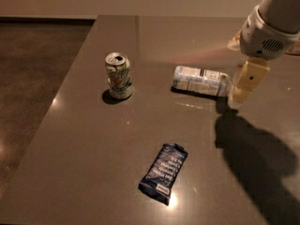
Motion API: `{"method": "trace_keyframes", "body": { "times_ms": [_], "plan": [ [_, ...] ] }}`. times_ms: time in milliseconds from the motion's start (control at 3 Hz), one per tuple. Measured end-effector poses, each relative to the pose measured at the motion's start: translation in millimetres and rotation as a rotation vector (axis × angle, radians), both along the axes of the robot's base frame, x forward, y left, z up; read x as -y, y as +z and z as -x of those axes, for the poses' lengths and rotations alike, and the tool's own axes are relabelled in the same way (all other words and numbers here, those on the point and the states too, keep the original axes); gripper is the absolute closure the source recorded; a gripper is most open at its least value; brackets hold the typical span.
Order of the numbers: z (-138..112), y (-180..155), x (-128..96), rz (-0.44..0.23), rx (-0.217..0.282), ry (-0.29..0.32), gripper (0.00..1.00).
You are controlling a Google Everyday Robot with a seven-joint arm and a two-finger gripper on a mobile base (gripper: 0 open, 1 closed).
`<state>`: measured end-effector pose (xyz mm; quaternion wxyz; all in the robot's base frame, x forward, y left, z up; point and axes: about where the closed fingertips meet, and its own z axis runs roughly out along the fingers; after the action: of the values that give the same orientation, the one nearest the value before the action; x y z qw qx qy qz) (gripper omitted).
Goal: Place blue plastic bottle upright
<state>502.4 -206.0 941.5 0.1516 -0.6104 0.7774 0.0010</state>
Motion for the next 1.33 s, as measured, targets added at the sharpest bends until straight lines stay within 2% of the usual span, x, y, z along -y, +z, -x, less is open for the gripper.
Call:
{"method": "trace_keyframes", "body": {
  "times_ms": [667, 1000, 1333],
  "plan": [
    [-55.0, -37.7, -0.7, -0.02, -0.063, -0.028, 0.0],
    [-69.4, -57.6, -3.2, 0.001, -0.101, -0.036, 0.0],
    [-75.8, -73.7, -6.7, 0.065, -0.127, -0.049, 0.0]
  ]
}}
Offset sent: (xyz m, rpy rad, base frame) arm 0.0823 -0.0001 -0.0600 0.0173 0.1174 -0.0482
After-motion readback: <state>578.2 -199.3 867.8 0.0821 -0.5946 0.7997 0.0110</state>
